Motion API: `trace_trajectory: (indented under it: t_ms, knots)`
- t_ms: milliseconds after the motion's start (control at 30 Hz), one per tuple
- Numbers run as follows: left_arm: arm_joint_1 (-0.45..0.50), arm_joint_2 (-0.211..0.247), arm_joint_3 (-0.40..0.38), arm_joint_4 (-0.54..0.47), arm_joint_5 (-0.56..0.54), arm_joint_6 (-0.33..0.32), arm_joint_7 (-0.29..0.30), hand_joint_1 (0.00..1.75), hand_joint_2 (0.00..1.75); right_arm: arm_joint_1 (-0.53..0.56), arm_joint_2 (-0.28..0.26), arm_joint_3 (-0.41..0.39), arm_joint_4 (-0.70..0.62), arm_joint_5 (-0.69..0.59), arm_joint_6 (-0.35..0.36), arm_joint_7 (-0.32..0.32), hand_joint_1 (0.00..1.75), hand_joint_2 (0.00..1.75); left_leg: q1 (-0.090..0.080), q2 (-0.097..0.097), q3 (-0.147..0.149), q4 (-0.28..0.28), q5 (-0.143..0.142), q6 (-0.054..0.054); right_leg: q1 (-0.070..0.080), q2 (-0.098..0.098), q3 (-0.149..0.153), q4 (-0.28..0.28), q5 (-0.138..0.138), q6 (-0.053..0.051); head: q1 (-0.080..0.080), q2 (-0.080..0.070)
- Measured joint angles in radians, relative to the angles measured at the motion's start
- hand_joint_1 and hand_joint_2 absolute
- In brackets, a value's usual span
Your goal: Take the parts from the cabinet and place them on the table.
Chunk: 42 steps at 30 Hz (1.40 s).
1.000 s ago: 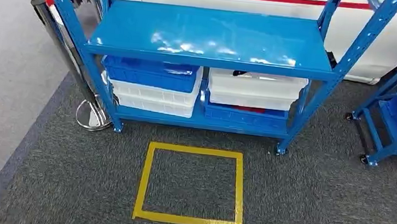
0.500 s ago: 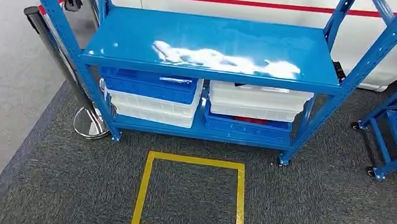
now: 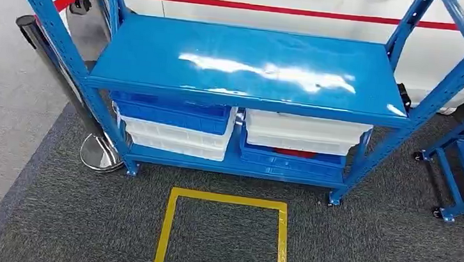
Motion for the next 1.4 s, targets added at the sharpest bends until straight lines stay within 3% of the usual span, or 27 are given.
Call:
trace_trajectory:
  t_ms: [67,133,200,267,333,367,400,500,567,600,667,700,767,833,867,900,967,1000,1067,1100,1167,1200,1233,1300,1333,1367,1400]
  knots:
    - [0.0,-0.001,0.001,-0.003,0.0,-0.003,0.0,0.0,0.0,-0.001,0.0,0.0,0.001,0.0,0.002,-0.005,0.0,0.0,0.0,0.002,0.03,-0.019,-0.006,0.011,-0.003,0.0,-0.05,0.101,-0.001,0.003,0.003,0.0]
    - [-0.003,-0.002,0.001,-0.005,0.0,-0.005,0.0,0.0,0.0,-0.003,-0.001,0.001,0.001,-0.001,0.002,-0.007,0.0,0.0,-0.001,0.001,0.045,-0.02,-0.021,0.019,-0.002,0.0,-0.149,0.231,-0.065,0.004,0.004,0.0]
    - [-0.004,-0.005,0.001,-0.006,-0.003,-0.006,0.0,0.0,0.0,-0.001,-0.001,0.001,0.002,-0.001,0.004,-0.011,0.0,0.0,-0.003,-0.003,0.067,-0.02,-0.04,0.02,-0.001,0.0,-0.207,0.271,-0.113,0.007,0.004,0.0]
    - [-0.001,-0.008,0.002,-0.008,-0.003,-0.006,0.002,0.0,0.0,0.002,-0.001,0.0,0.002,-0.003,0.008,-0.017,0.0,0.0,-0.004,-0.007,0.099,-0.02,-0.063,0.017,-0.001,0.0,-0.201,0.187,-0.06,0.005,0.004,0.0]
    - [0.0,-0.008,0.003,-0.01,-0.004,-0.006,0.002,0.0,0.0,0.008,-0.001,0.0,0.002,-0.003,0.015,-0.021,0.0,0.0,-0.004,-0.007,0.125,-0.022,-0.089,0.011,0.003,0.0,-0.169,0.037,0.089,-0.008,0.005,0.0]
    - [-0.002,-0.011,0.005,-0.01,-0.005,-0.006,0.003,0.0,0.0,0.011,-0.003,0.0,0.002,-0.003,0.017,-0.024,0.0,0.0,-0.008,-0.008,0.14,-0.01,-0.102,0.006,0.01,0.001,-0.177,0.013,0.117,-0.01,0.003,0.0]
    - [-0.005,-0.011,0.005,-0.013,-0.006,-0.007,0.004,0.0,0.0,0.009,-0.003,0.0,0.002,-0.003,0.017,-0.024,0.0,1.75,-0.009,-0.011,0.134,-0.015,-0.11,-0.002,0.011,0.002,-0.172,0.016,0.094,-0.015,0.003,0.0]
    - [-0.006,-0.014,0.005,-0.019,-0.009,-0.009,0.005,0.0,0.0,0.009,-0.002,0.0,0.002,-0.003,0.017,-0.026,0.0,1.75,-0.011,-0.011,0.16,-0.008,-0.108,-0.016,0.006,0.004,-0.145,-0.001,0.099,-0.033,0.002,0.0]
    - [-0.008,-0.015,0.005,-0.024,-0.012,-0.01,0.004,0.0,0.0,0.009,-0.001,0.0,0.002,-0.006,0.019,-0.027,0.0,1.75,-0.006,-0.004,0.117,0.079,-0.107,-0.027,0.0,0.001,-0.118,-0.014,0.089,-0.042,-0.002,0.0]
    - [-0.01,-0.015,0.006,-0.024,-0.012,-0.009,0.005,0.0,0.0,0.008,-0.001,0.0,0.002,-0.012,0.021,-0.028,0.0,0.0,-0.001,-0.002,0.07,0.15,-0.124,-0.034,-0.001,0.0,-0.11,-0.016,0.081,-0.045,-0.002,0.0]
    - [-0.01,-0.015,0.007,-0.028,-0.012,-0.01,0.005,0.0,0.0,0.007,-0.001,-0.001,0.002,-0.024,0.031,-0.035,0.0,0.0,0.01,0.0,-0.018,0.26,-0.197,-0.049,-0.003,0.009,-0.09,-0.016,0.062,-0.043,-0.002,0.0]
    - [-0.008,-0.015,0.008,-0.03,-0.012,-0.011,0.005,0.0,0.0,0.007,-0.001,-0.003,0.002,-0.031,0.036,-0.037,0.0,1.75,0.014,0.0,-0.043,0.275,-0.22,-0.055,-0.004,0.014,-0.078,-0.016,0.052,-0.04,-0.003,0.0]
    - [-0.002,-0.015,0.009,-0.03,-0.013,-0.014,0.006,0.0,0.0,0.006,-0.001,-0.008,0.002,-0.038,0.038,-0.042,0.0,1.75,0.02,0.0,-0.049,0.206,-0.183,-0.06,-0.01,0.025,-0.048,-0.016,0.031,-0.035,-0.003,0.0]
    - [0.001,-0.016,0.01,-0.033,-0.013,-0.018,0.006,0.0,0.0,0.007,-0.001,-0.008,0.002,-0.027,0.036,-0.046,0.0,1.75,0.024,0.001,-0.025,0.065,-0.045,-0.059,-0.015,0.028,-0.02,-0.016,0.007,-0.029,-0.003,0.0]
    - [0.001,-0.016,0.011,-0.034,-0.014,-0.019,0.006,0.0,0.0,0.013,-0.001,-0.008,0.002,-0.022,0.034,-0.046,0.0,1.75,0.023,0.005,-0.034,0.025,0.023,-0.053,-0.015,0.03,-0.009,-0.012,-0.002,-0.022,-0.005,0.0]
    - [-0.002,-0.016,0.013,-0.034,-0.015,-0.02,0.006,0.0,0.0,0.012,-0.001,-0.008,0.002,-0.02,0.032,-0.046,0.0,0.0,0.015,0.007,-0.032,0.025,-0.012,-0.045,-0.013,0.035,-0.009,-0.014,-0.009,-0.013,-0.006,0.0]
    - [-0.003,-0.017,0.013,-0.04,-0.015,-0.021,0.006,0.0,0.0,0.011,0.0,-0.01,0.003,-0.031,0.031,-0.043,0.0,0.0,0.011,0.003,-0.021,0.018,-0.003,-0.025,-0.013,0.035,0.002,-0.014,-0.009,0.007,-0.006,0.0]
    - [-0.002,-0.018,0.014,-0.041,-0.016,-0.022,0.006,0.0,0.0,0.009,0.0,-0.012,0.003,-0.04,0.031,-0.043,0.0,1.75,0.012,0.004,-0.005,0.012,-0.004,-0.015,-0.013,0.034,0.01,-0.017,-0.003,0.014,-0.005,0.0]
    - [-0.003,-0.019,0.014,-0.045,-0.018,-0.023,0.006,0.0,0.0,0.003,-0.001,-0.014,0.005,-0.041,0.026,-0.042,0.0,1.75,0.014,0.01,0.022,-0.007,-0.005,-0.001,-0.016,0.015,-0.005,0.034,-0.012,0.017,-0.003,0.0]
    - [-0.004,-0.021,0.014,-0.048,-0.023,-0.022,0.01,0.0,0.0,-0.002,-0.001,-0.013,0.006,-0.036,0.018,-0.039,0.0,0.0,0.013,0.013,0.028,-0.009,-0.009,0.006,-0.015,0.01,-0.045,0.098,-0.036,0.015,-0.003,0.0]
    - [-0.008,-0.023,0.014,-0.051,-0.03,-0.021,0.016,0.0,0.0,-0.004,-0.001,-0.013,0.006,-0.026,0.01,-0.032,0.0,0.0,0.009,0.016,0.036,-0.009,-0.021,0.013,-0.01,0.009,-0.136,0.23,-0.104,0.015,-0.003,0.0]
    - [-0.008,-0.025,0.014,-0.051,-0.032,-0.021,0.017,0.0,0.0,-0.003,-0.001,-0.013,0.006,-0.023,0.008,-0.031,0.0,1.75,0.007,0.015,0.042,-0.009,-0.027,0.015,-0.01,0.009,-0.17,0.266,-0.123,0.017,-0.003,0.0]
    - [-0.008,-0.026,0.014,-0.051,-0.033,-0.021,0.018,0.0,0.0,-0.002,-0.001,-0.013,0.006,-0.022,0.007,-0.031,0.0,0.0,0.005,0.015,0.05,-0.009,-0.034,0.015,-0.009,0.009,-0.187,0.265,-0.11,0.015,-0.003,0.0]
    - [-0.007,-0.027,0.014,-0.051,-0.033,-0.021,0.019,0.0,0.0,0.0,-0.001,-0.013,0.006,-0.021,0.007,-0.026,0.0,0.0,0.001,0.017,0.075,-0.009,-0.052,0.013,-0.006,0.007,-0.167,0.153,-0.009,0.008,-0.003,0.0]
    - [-0.007,-0.027,0.015,-0.051,-0.033,-0.021,0.019,0.0,0.0,0.001,-0.001,-0.013,0.006,-0.024,0.007,-0.024,0.0,0.0,0.0,0.027,0.088,-0.01,-0.061,0.013,0.002,-0.013,-0.146,0.074,0.06,-0.005,-0.002,0.0]
    - [-0.001,-0.029,0.016,-0.051,-0.034,-0.021,0.019,0.0,0.0,0.0,-0.002,-0.014,0.006,-0.029,0.007,-0.024,0.0,0.0,0.0,0.03,0.091,-0.011,-0.069,0.01,0.016,-0.065,-0.139,0.015,0.101,-0.019,-0.002,0.0]
    - [-0.002,-0.03,0.016,-0.052,-0.034,-0.021,0.018,0.0,0.0,-0.008,-0.003,-0.014,0.006,-0.031,0.008,-0.023,0.0,0.0,-0.007,0.036,0.101,-0.006,-0.076,0.002,0.021,-0.077,-0.144,0.005,0.055,-0.02,-0.002,0.0]
